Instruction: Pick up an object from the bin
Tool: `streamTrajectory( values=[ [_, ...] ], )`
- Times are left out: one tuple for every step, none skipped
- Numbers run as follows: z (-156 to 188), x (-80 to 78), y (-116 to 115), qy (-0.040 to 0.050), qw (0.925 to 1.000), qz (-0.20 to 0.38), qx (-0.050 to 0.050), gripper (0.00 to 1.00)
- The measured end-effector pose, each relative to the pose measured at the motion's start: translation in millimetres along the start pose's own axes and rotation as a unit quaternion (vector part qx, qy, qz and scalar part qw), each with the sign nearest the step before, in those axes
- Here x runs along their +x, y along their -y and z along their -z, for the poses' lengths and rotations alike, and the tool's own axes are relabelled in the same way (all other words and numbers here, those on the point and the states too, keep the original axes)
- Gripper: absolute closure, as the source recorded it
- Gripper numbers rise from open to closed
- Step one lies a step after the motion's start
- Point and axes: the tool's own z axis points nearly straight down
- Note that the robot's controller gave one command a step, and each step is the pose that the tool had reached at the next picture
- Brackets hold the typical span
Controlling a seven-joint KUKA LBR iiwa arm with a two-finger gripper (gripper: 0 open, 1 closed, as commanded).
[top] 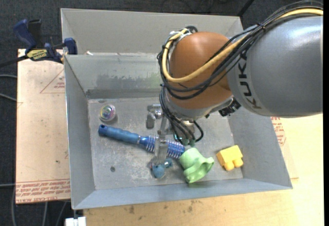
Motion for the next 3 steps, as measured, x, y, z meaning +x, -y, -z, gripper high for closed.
streamTrajectory(
  values=[
    [-148.2, -27.4, 28.3, 0.0028, 0.9988, -0.048, 0.0, 0.0],
    [-145.6, -27.5, 27.8, 0.0032, 0.9988, -0.049, -0.001, 1.0],
    [77.3, -32.8, 20.2, 0.0079, 0.9981, -0.061, -0.002, 1.0]
  ],
)
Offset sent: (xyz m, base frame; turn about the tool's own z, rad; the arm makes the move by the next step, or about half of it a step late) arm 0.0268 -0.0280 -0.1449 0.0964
